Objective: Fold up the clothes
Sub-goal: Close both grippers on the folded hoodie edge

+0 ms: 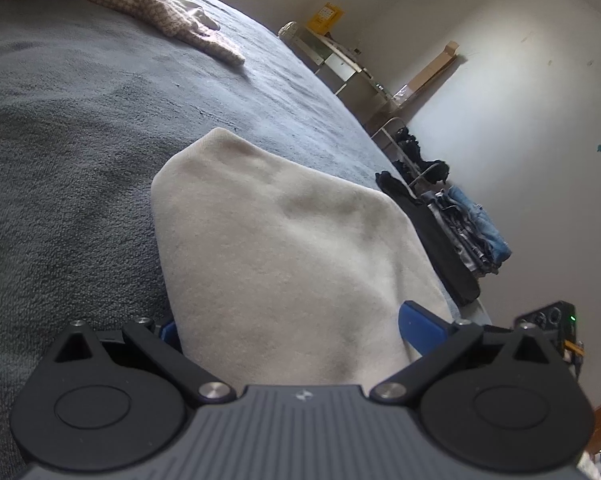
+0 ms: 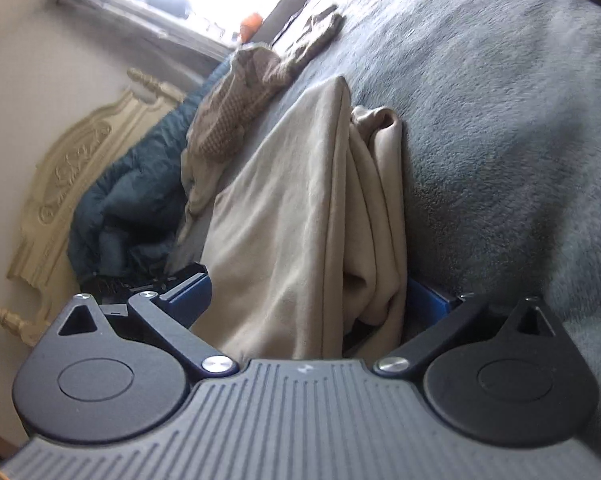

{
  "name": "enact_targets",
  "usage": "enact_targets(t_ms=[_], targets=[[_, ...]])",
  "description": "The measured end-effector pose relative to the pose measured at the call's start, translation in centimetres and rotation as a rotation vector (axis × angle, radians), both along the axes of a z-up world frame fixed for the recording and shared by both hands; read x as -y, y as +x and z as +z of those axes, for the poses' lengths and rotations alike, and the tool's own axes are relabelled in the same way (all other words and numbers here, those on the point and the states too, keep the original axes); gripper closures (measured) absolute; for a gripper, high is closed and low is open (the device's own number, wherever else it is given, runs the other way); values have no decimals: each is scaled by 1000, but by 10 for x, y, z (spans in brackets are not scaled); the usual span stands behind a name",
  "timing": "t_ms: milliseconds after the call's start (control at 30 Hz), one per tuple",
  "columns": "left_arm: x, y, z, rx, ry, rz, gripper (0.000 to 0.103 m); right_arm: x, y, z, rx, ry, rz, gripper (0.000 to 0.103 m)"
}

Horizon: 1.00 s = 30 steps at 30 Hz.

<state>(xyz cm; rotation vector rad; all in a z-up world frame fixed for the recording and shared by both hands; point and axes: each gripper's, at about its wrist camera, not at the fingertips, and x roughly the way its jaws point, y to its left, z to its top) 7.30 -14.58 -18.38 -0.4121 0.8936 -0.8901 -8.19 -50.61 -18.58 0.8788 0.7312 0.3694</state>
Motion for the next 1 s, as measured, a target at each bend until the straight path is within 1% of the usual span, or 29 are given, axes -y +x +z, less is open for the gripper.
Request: enact_targets(t_ms=[100,200,267,400,467,567,667,700,733,833,900,967,1000], targets=[[-3,3,-3,9,-24,-33,1,6,15,-1,-3,29,46,1],[-7,10,-7,21,-53,-91,1,8,38,-3,6,57,92,1],[-8,18,-8,5,-70,-134,1,10,53,-2,8,78,123,1],[-10,34,-8,-57,-73,-209,3,14,83,1,-30,111,158,1],[-13,36,-9,-71,-73,-214,7,12,95,2,-50,121,153,0],[-17,37,-13,-86,-95,-194,9,7,100,2,-46,109,154,0],[-13,34,-11,-75,-69,-195,9,3,98,4,-37,86,180,1],[-11,33,-10,-71,-56,-195,9,2,97,5,-35,76,193,2],[-10,31,-9,-68,-42,-195,9,2,93,6,-42,59,217,5],[-3,28,-5,-61,12,-213,7,1,79,7,-76,76,299,9],[2,31,-4,-80,30,-219,6,6,75,1,-107,149,297,12],[7,35,-4,-107,44,-215,3,13,79,-6,-146,207,261,21],[11,35,-3,-116,62,-210,2,16,83,-9,-162,230,242,24]])
